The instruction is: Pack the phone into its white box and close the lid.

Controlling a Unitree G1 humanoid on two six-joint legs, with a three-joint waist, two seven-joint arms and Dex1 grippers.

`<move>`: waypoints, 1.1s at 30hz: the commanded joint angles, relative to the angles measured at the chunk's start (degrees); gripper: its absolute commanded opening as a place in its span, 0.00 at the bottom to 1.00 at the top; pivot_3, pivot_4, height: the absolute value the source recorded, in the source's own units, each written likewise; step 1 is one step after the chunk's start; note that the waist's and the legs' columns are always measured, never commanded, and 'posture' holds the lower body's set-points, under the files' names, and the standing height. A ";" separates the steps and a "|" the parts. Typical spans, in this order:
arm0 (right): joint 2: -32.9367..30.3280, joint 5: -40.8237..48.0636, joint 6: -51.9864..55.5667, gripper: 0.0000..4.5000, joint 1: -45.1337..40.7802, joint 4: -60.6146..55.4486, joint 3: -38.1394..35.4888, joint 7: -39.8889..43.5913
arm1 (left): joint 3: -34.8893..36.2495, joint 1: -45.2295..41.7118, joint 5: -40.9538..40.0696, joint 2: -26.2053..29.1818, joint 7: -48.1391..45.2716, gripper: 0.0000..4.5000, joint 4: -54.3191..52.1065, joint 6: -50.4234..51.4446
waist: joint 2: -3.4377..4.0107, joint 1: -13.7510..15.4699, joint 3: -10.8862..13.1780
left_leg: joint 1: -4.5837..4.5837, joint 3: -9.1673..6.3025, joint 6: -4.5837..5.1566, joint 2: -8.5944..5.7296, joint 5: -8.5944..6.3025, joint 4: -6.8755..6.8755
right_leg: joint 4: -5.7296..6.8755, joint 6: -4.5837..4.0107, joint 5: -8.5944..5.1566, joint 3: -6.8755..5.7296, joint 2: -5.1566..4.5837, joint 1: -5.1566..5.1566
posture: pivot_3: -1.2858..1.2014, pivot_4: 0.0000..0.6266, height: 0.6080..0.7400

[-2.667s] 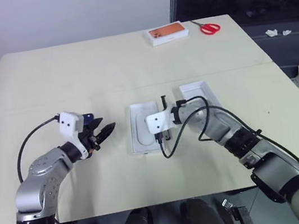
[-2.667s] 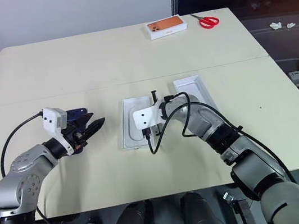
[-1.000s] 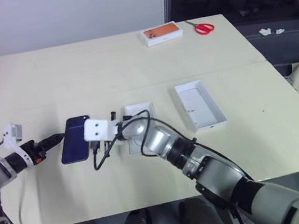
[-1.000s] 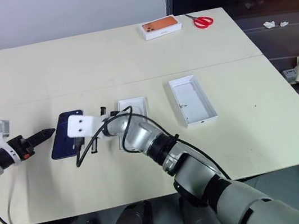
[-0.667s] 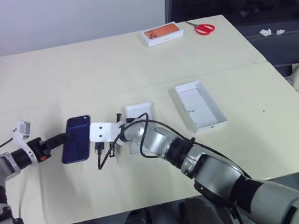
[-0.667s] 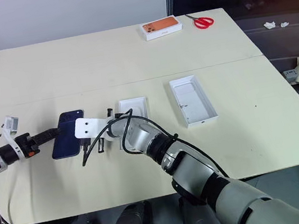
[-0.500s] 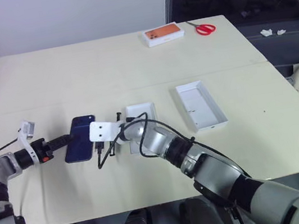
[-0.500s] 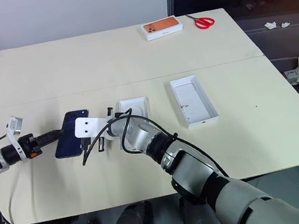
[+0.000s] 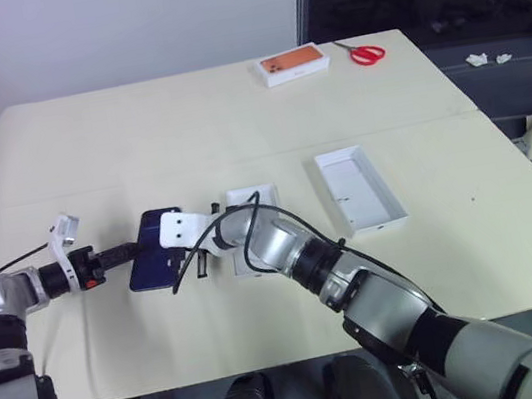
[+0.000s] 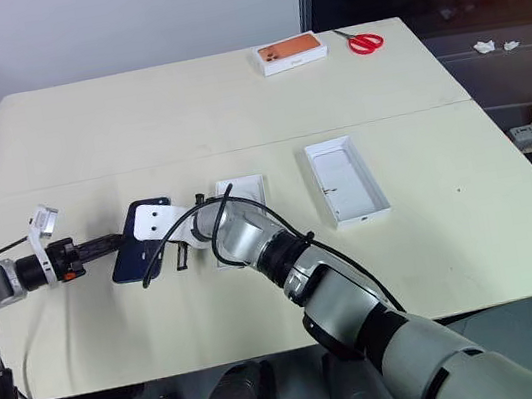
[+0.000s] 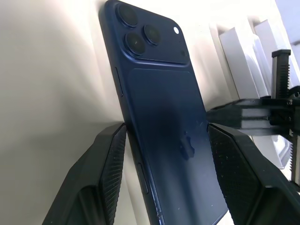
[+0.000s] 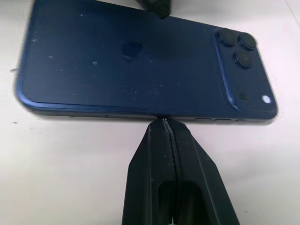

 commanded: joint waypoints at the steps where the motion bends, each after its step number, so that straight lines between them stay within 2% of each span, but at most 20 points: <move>1: 1.96 0.48 1.35 0.01 -0.65 -2.56 -0.16 1.28 | -4.06 2.14 3.89 -0.99 2.63 0.64 2.30 1.83 | 0.01 0.00 -0.03 | 0.02 0.00 0.01 0.00 0.00 0.00 | 0.00 0.00 0.00 0.00 0.00 0.01 | 0.52 0.24 1.00; 10: 2.59 0.39 1.90 0.01 -0.28 -2.62 -0.17 0.86 | -3.55 2.07 4.19 0.66 3.55 0.64 1.85 2.58 | 0.03 -0.34 -0.06 | 0.10 0.01 0.01 0.03 -0.01 -0.05 | 0.03 0.00 0.00 0.03 0.02 0.02 | 0.52 0.24 1.00; 15: 2.58 0.47 1.06 0.01 -1.18 -1.03 -0.74 0.06 | -5.00 3.34 2.37 -4.60 3.61 0.64 -1.13 6.34 | 0.23 -0.05 -0.18 | 0.15 0.01 0.02 0.02 -0.01 -0.05 | 0.02 0.00 0.00 0.03 0.01 0.10 | 0.52 0.24 1.00; 21: 2.21 0.34 1.26 0.01 -1.35 -0.93 -1.03 -0.19 | -2.65 4.08 -0.83 -8.93 5.72 0.64 -4.57 11.58 | 0.47 0.56 -0.33 | 0.61 -0.02 0.16 -0.18 -0.09 -0.15 | -0.07 0.02 -0.03 0.05 -0.14 0.60 | 0.52 0.24 1.00; 27: 2.14 0.23 1.00 0.01 -1.59 -0.60 -1.19 -0.76 | -3.24 4.86 -1.15 -8.47 5.78 0.64 -8.37 13.18 | 0.47 1.11 -0.33 | 0.69 -0.04 0.20 -0.22 -0.12 -0.16 | -0.10 0.04 -0.04 0.07 -0.16 0.68 | 0.52 0.24 1.00; 33: 1.84 0.13 0.49 0.01 -1.76 -0.43 -1.17 -1.03 | -0.25 4.91 -1.62 -7.32 6.59 0.64 -6.30 12.07 | 0.47 1.06 -0.33 | 0.68 -0.04 0.20 -0.22 -0.12 -0.17 | -0.13 0.04 -0.04 0.08 -0.16 0.67 | 0.52 0.24 1.00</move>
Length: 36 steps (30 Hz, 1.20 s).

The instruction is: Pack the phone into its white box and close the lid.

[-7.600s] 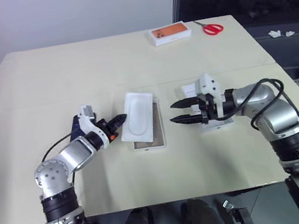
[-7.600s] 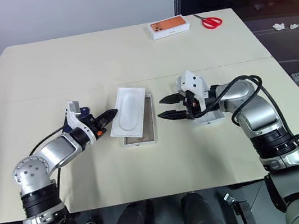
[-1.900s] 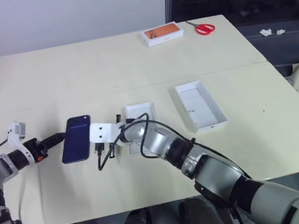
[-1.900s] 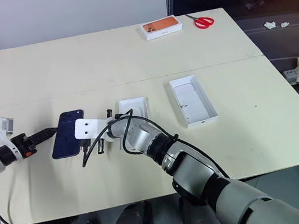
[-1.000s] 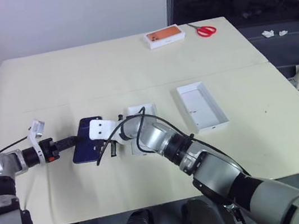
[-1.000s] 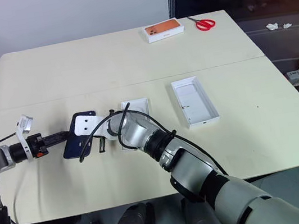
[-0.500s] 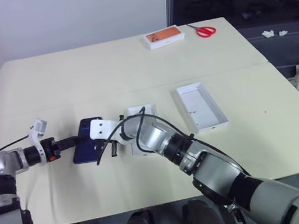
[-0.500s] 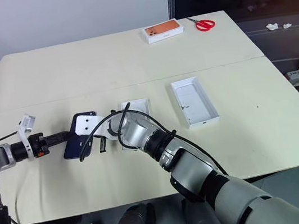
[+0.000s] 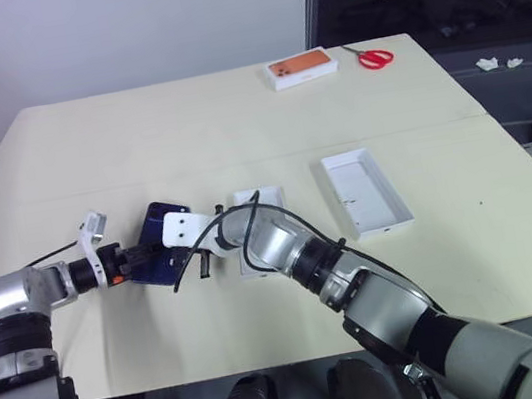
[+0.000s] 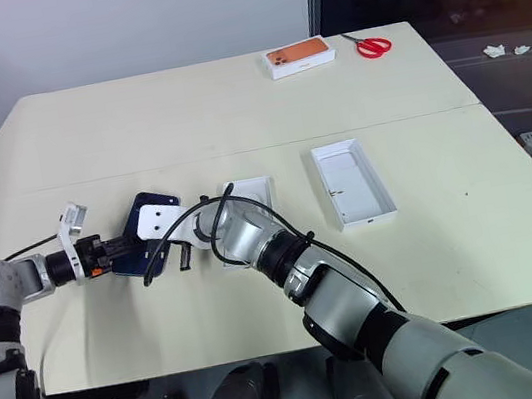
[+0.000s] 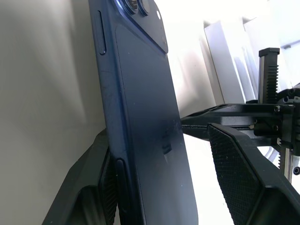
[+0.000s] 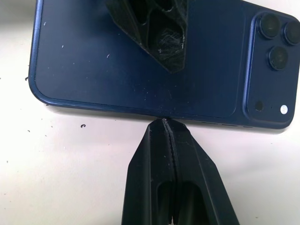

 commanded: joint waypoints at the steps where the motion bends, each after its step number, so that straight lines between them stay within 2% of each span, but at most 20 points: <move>1: 1.76 0.18 -1.62 0.01 -1.68 -0.95 -0.74 -0.65 | -1.71 2.71 0.59 -1.58 1.18 0.64 4.29 2.21 | 0.00 -0.03 0.00 | 0.00 0.00 0.00 0.00 0.00 0.00 | 0.00 0.00 0.00 0.00 0.00 0.00 | 0.52 0.24 1.00; 2: 1.68 0.13 -1.70 0.01 -1.62 -0.96 -0.68 -0.69 | -1.44 2.73 0.56 -1.54 1.38 0.64 4.66 1.93 | 0.00 -0.04 0.00 | 0.00 0.00 0.00 0.00 0.00 0.00 | 0.00 0.00 0.00 0.00 0.00 0.00 | 0.52 0.24 1.00; 4: 1.52 0.14 -1.72 0.00 -1.44 -1.08 -0.61 -0.56 | -0.45 2.73 0.46 -1.36 2.06 0.52 6.03 1.64 | 0.00 -0.14 0.00 | 0.00 0.00 0.00 0.00 0.00 -0.01 | 0.00 0.00 0.00 0.00 0.00 -0.01 | 0.52 0.24 1.00; 9: 1.41 0.10 -2.02 0.00 -1.58 -0.86 -0.62 -0.52 | 0.23 2.88 -0.45 -1.77 1.79 0.05 6.88 1.18 | -0.07 -0.60 -0.05 | 0.00 -0.01 0.00 0.00 0.00 -0.11 | -0.02 0.00 0.00 0.00 -0.01 -0.03 | 0.52 0.24 1.00; 19: 1.16 -0.30 -2.74 0.00 -1.56 -0.47 -0.45 -0.88 | 1.61 3.95 -2.15 -2.39 2.06 0.05 8.18 2.57 | -0.06 -0.89 -0.05 | 0.06 -0.02 -0.08 0.00 0.05 -0.23 | -0.06 0.00 -0.01 0.01 -0.02 -0.02 | 0.52 0.24 1.00; 20: 1.10 -0.40 -2.82 0.00 -1.55 -0.43 -0.39 -0.96 | 1.83 4.05 -2.29 -2.41 2.15 0.00 8.35 2.73 | -0.06 -0.90 -0.05 | 0.06 -0.02 -0.08 0.00 0.05 -0.24 | -0.06 0.00 0.00 0.01 -0.02 -0.02 | 0.52 0.24 1.00; 27: 0.19 0.59 -4.14 0.00 -1.26 -1.88 -1.71 -0.32 | 2.97 6.00 -4.68 -2.37 1.25 0.00 5.68 5.15 | -0.07 -1.18 -0.05 | 0.06 -0.01 -0.08 0.00 0.06 -0.32 | -0.08 0.00 -0.01 0.04 -0.03 -0.05 | 0.52 0.24 1.00; 32: -0.77 7.19 -3.42 0.00 0.34 -7.65 -7.85 3.32 | 7.08 6.78 -8.17 -2.78 1.82 0.00 4.35 7.00 | -0.08 -1.30 -0.04 | 0.06 0.01 -0.09 0.00 0.06 -0.44 | -0.15 0.00 0.00 0.08 -0.04 -0.10 | 0.52 0.24 1.00; 36: -2.22 21.45 6.76 0.00 3.01 -20.93 -18.39 10.71 | 14.49 6.32 -14.24 -3.28 2.25 0.00 4.31 11.80 | -0.14 -1.35 0.00 | 0.01 0.01 -0.11 0.01 0.07 -0.47 | -0.18 0.00 0.00 0.11 -0.04 -0.12 | 0.52 0.24 1.00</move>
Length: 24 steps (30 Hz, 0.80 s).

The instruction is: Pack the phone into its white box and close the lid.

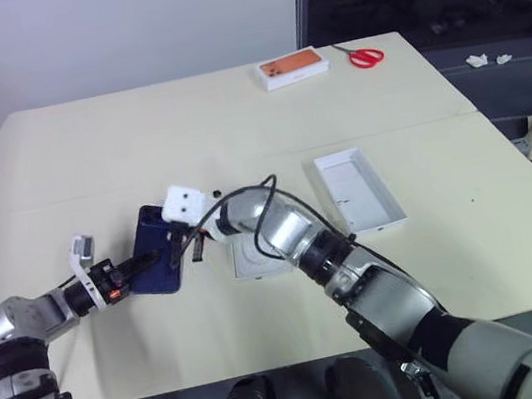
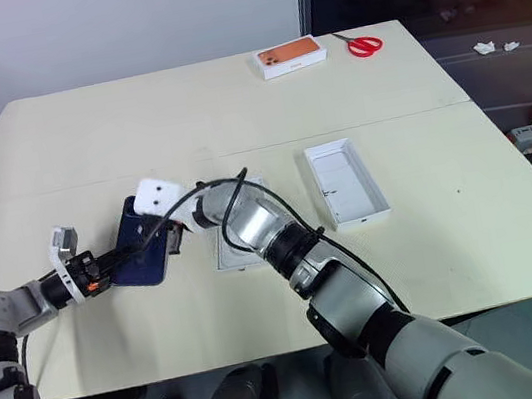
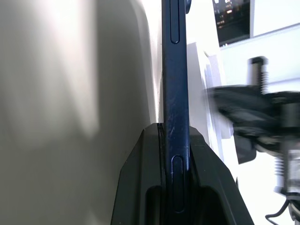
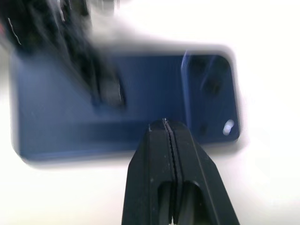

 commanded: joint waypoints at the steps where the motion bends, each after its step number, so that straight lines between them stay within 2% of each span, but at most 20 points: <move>1: -1.51 10.43 6.32 0.00 1.04 -11.76 -7.41 4.67 | 4.54 1.26 -4.48 -1.59 1.49 0.00 0.76 4.96 | -0.05 0.04 0.03 | -0.04 0.00 0.00 0.00 0.00 0.00 | 0.01 0.00 0.00 0.01 0.00 0.02 | 0.52 0.24 1.00; 5: -4.56 16.61 15.05 0.00 3.63 -18.59 -10.62 6.29 | 9.97 0.47 -7.78 -2.66 4.30 0.00 1.11 8.09 | -0.10 0.04 0.05 | -0.06 0.00 0.00 0.00 0.00 -0.01 | -0.01 0.00 0.00 0.01 0.00 -0.10 | 0.52 0.24 1.00; 8: -10.94 20.04 20.55 0.00 7.78 -26.55 -9.95 10.50 | 14.18 0.23 -10.48 -4.08 7.46 0.00 0.64 10.65 | -0.20 0.19 0.11 | -0.16 0.00 0.00 0.01 0.00 -0.02 | -0.01 0.00 0.00 0.01 -0.01 -0.21 | 0.52 0.24 1.00; 10: -12.95 21.21 22.35 0.00 9.05 -29.26 -9.41 10.71 | 15.26 0.78 -11.54 -5.08 9.15 0.00 -1.08 11.93 | -0.24 0.18 0.13 | -0.29 0.00 0.00 0.01 0.01 0.01 | 0.00 0.00 0.00 0.01 -0.03 -0.31 | 0.52 0.24 1.00; 13: -22.77 15.17 19.14 0.19 13.61 -36.02 -0.64 13.72 | 17.14 1.87 -14.85 -9.75 13.25 0.00 -8.40 14.08 | -0.25 0.27 0.13 | -0.59 0.05 -0.05 0.01 0.05 0.03 | 0.07 0.01 0.01 0.07 -0.03 -0.46 | 0.52 0.24 1.00; 14: -25.90 13.53 18.05 0.29 14.98 -37.91 1.79 14.56 | 17.83 2.15 -15.73 -11.49 14.80 0.00 -10.98 14.26 | -0.31 0.50 0.12 | -0.74 0.02 -0.08 0.01 0.06 0.04 | 0.07 0.01 0.00 0.04 -0.03 -0.56 | 0.52 0.24 1.00; 17: -31.04 12.64 15.70 0.29 17.44 -41.52 5.00 16.60 | 19.52 2.67 -18.00 -14.66 18.13 0.00 -16.34 14.40 | -0.54 0.56 0.24 | -0.98 0.01 -0.11 0.03 0.09 0.16 | 0.08 0.02 0.01 0.01 0.00 -0.73 | 0.52 0.24 1.00; 24: -33.96 7.03 9.58 0.29 19.22 -40.44 10.79 15.17 | 19.72 2.19 -20.48 -14.91 22.15 0.00 -18.63 15.12 | -0.88 0.12 0.43 | -0.95 0.02 -0.27 0.35 0.17 0.13 | 0.09 0.02 0.01 -0.07 0.26 -0.77 | 0.52 0.24 1.00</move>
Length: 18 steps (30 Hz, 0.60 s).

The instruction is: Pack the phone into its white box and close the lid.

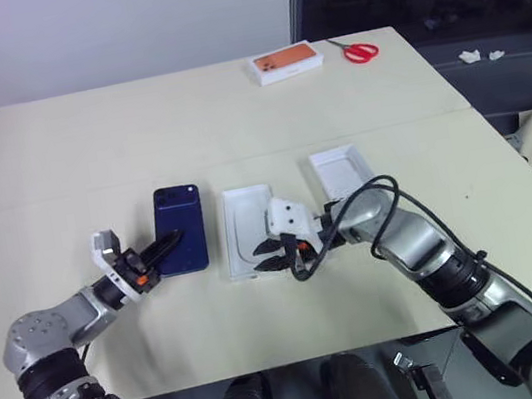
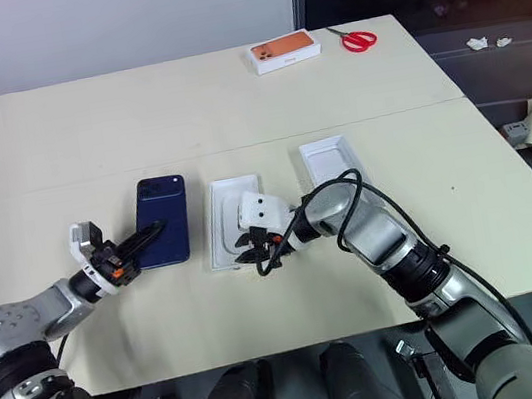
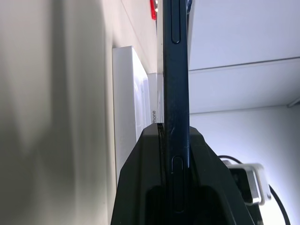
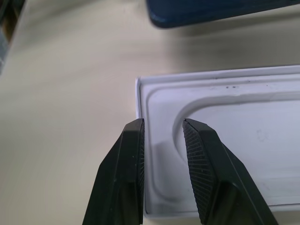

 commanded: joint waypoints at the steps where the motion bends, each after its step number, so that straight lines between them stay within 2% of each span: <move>1: -0.20 -2.75 -3.89 0.29 -0.02 0.01 2.11 -0.81 | 1.77 -0.80 -3.33 0.98 0.67 0.00 -2.28 0.27 | -0.05 0.05 0.03 | -0.01 0.00 -0.03 0.02 0.02 -0.02 | 0.00 0.00 0.00 0.00 0.02 -0.02 | 0.52 0.24 1.00; 5: 0.43 -1.42 -2.59 0.29 -0.63 0.10 0.79 -0.09 | 0.86 -0.18 -4.28 0.66 1.67 0.00 -3.73 0.25 | -0.13 0.17 0.04 | -0.01 0.00 -0.04 0.02 0.02 0.02 | -0.01 0.00 0.00 -0.01 0.01 0.02 | 0.52 0.24 1.00; 8: 0.59 -1.28 -2.47 0.48 -0.57 -0.57 0.57 -0.12 | 0.67 0.37 -5.19 -0.39 2.64 0.00 -5.04 0.42 | -0.13 0.19 0.04 | 0.00 -0.01 -0.04 0.02 0.02 0.01 | -0.01 -0.01 0.00 0.00 0.01 0.02 | 0.52 0.24 1.00; 9: 0.28 -1.03 -1.92 0.59 -0.44 -1.00 0.84 0.55 | 0.56 0.51 -5.56 -0.69 3.00 0.00 -5.57 0.46 | -0.14 0.23 0.05 | -0.01 -0.01 -0.04 0.02 0.02 0.01 | -0.02 -0.01 0.00 0.00 0.01 0.02 | 0.52 0.24 1.00; 11: 0.23 -0.60 -1.18 0.59 -0.27 -1.53 0.87 1.01 | 0.42 0.57 -6.21 -1.15 3.81 0.00 -6.45 0.41 | -0.17 0.32 0.07 | -0.02 -0.01 -0.04 0.02 0.02 0.01 | -0.04 -0.01 0.00 0.00 0.01 0.01 | 0.52 0.24 1.00; 13: 1.14 -1.26 -1.53 0.71 -0.55 -0.89 0.76 -0.18 | 0.15 0.54 -6.68 -1.33 4.41 0.00 -7.08 0.34 | -0.21 0.34 0.09 | -0.02 -0.01 -0.04 0.02 0.02 0.01 | -0.04 -0.01 0.00 0.00 0.01 0.01 | 0.52 0.24 1.00; 16: 1.03 -1.95 -2.20 0.97 -0.67 -0.81 1.25 -0.09 | 0.17 0.19 -7.92 -1.43 5.35 0.00 -7.81 0.77 | -0.22 0.31 0.10 | -0.02 -0.01 -0.04 0.03 0.02 0.01 | -0.04 -0.01 0.00 0.00 0.01 0.01 | 0.52 0.24 1.00; 18: 0.96 -1.98 -1.87 0.97 -0.67 -0.68 1.21 0.00 | -0.07 0.14 -8.56 -1.34 5.79 0.00 -8.28 0.89 | -0.23 0.36 0.10 | -0.02 -0.01 -0.04 0.02 0.02 0.01 | -0.04 -0.01 0.00 -0.01 0.01 0.01 | 0.52 0.24 1.00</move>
